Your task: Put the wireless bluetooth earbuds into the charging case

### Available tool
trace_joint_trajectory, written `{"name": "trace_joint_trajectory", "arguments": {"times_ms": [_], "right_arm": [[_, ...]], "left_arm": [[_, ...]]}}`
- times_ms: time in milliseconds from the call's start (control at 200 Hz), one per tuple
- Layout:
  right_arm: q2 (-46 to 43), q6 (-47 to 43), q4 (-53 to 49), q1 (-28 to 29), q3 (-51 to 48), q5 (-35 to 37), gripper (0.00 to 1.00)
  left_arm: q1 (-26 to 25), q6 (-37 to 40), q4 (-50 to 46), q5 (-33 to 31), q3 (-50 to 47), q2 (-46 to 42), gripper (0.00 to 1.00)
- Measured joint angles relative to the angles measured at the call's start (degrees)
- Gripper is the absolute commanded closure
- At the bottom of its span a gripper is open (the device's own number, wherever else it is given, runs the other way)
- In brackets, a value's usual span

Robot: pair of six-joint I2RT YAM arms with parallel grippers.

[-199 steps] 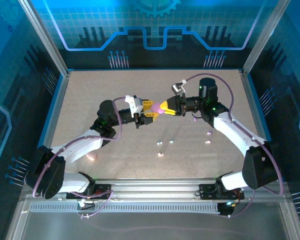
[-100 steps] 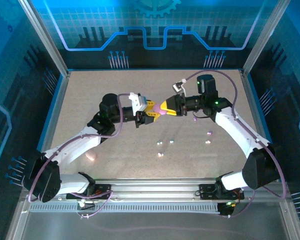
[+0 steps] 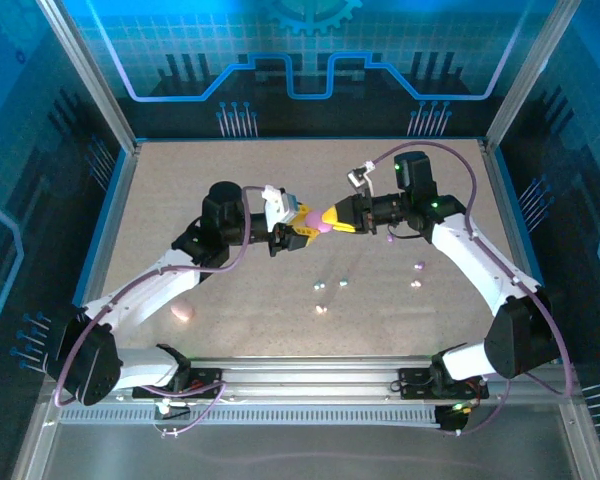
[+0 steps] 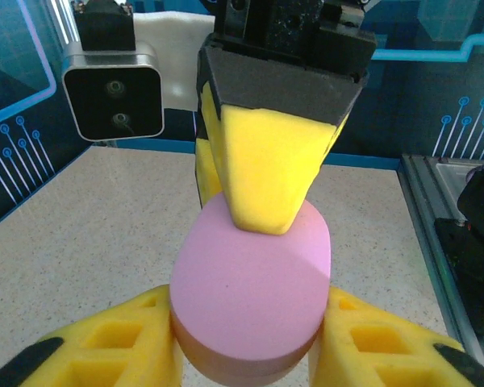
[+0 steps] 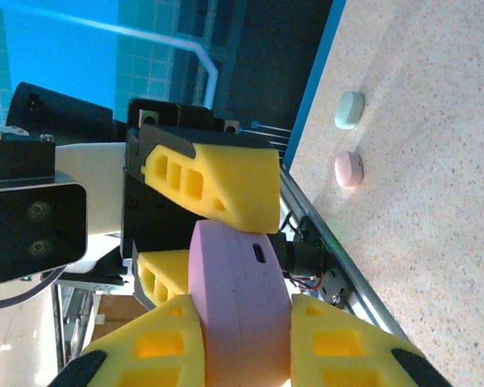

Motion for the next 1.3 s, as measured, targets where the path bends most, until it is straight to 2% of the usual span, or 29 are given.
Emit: {"name": "trace_joint_trajectory", "arguments": {"times_ms": [165, 295, 555, 670, 906, 1076, 1301], "right_arm": [[-0.5, 8.0, 10.4, 0.0, -3.7, -2.0, 0.88], [-0.5, 12.2, 15.8, 0.0, -4.5, -3.3, 0.88], [-0.7, 18.1, 24.2, -0.2, -5.8, -5.6, 0.88], [-0.8, 20.7, 27.6, -0.3, -6.5, -6.1, 0.88], [-0.8, 23.3, 30.7, -0.3, -6.8, -6.8, 0.88], [-0.8, 23.7, 31.1, -0.3, -7.0, -7.1, 0.87], [-0.8, 24.1, 31.7, -0.3, -7.1, -7.1, 0.87]], "left_arm": [[-0.2, -1.5, 6.7, -0.1, -2.4, 0.0, 0.47], [-0.2, -2.9, 11.6, 0.8, -3.3, 0.6, 0.48], [-0.2, -5.2, 18.2, 1.8, -4.2, 1.2, 0.56], [-0.2, -5.7, 19.3, 1.9, -4.2, 1.2, 0.50], [-0.1, -6.0, 20.2, 2.3, -4.2, 1.2, 0.60], [-0.1, -6.0, 20.4, 2.7, -4.2, 1.2, 0.51], [-0.1, -6.0, 20.3, 2.9, -4.2, 1.2, 0.53]]}}
